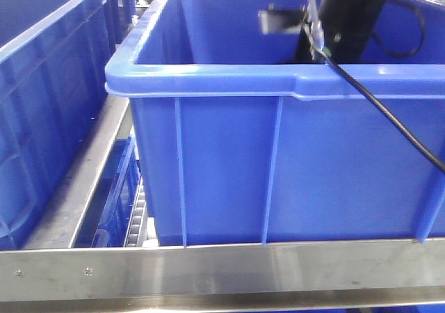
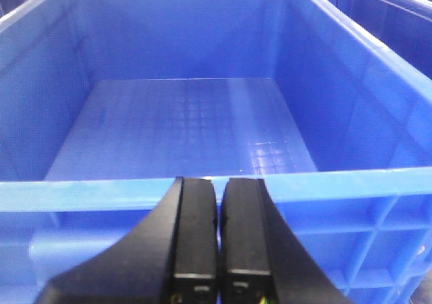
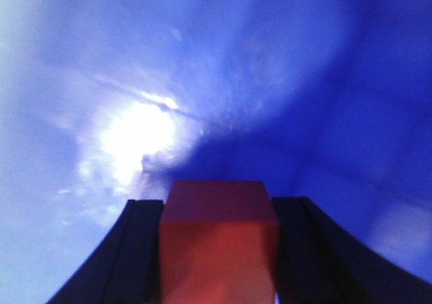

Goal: Pick red cube and place on left shelf
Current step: 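Lower the red cube into the blue crate and open the right gripper, then lift the empty right gripper out of the blue crate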

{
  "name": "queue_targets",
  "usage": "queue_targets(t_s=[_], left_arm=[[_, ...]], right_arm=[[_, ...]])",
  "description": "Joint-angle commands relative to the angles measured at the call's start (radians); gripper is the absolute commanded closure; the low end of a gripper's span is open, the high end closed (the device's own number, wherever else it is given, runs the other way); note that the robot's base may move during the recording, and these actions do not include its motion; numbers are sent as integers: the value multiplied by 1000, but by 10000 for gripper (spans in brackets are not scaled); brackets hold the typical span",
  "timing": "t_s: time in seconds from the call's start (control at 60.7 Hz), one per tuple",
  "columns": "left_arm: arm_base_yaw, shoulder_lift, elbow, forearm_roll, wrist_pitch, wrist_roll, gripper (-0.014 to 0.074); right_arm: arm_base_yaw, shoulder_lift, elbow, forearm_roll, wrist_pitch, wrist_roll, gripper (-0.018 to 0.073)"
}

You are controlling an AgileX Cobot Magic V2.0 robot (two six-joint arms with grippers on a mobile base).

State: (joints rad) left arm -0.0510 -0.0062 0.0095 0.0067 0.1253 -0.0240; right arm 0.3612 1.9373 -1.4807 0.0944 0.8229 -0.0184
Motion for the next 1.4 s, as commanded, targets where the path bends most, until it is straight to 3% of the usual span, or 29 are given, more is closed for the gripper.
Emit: queue_targets(t_s=[0.0,0.099,0.313,0.61,0.725,0.956,1.055,1.385], left_arm=[[-7,-15,23,-7,-86,-1,495],[-7,-15,23,-7,-86,-1,495],[-7,-15,23,-7,-86,-1,495],[-7,-15,23,-7,-86,-1,495],[-7,-15,23,-7,-86,-1,495],[-7,-15,23,-7,-86,-1,495],[-7,-15,23,-7,-86,-1,495],[-7,-15,23,-7,-86,-1,495]], right_arm=[[-7,-45,-36,-8,-23,-1,330],[-7,-45,-37,-8,-21,-1,267],[-7,-46,-58,-10,-2,-1,-64],[-7,-113,-103,-10,35,-2,-42],[-7,-189,-87,-10,27,-3,8],[-7,-457,123,-61,-124,-14,281],[-7,-576,224,-68,-162,-15,354],[-7,-1046,575,-77,-333,-17,470]])
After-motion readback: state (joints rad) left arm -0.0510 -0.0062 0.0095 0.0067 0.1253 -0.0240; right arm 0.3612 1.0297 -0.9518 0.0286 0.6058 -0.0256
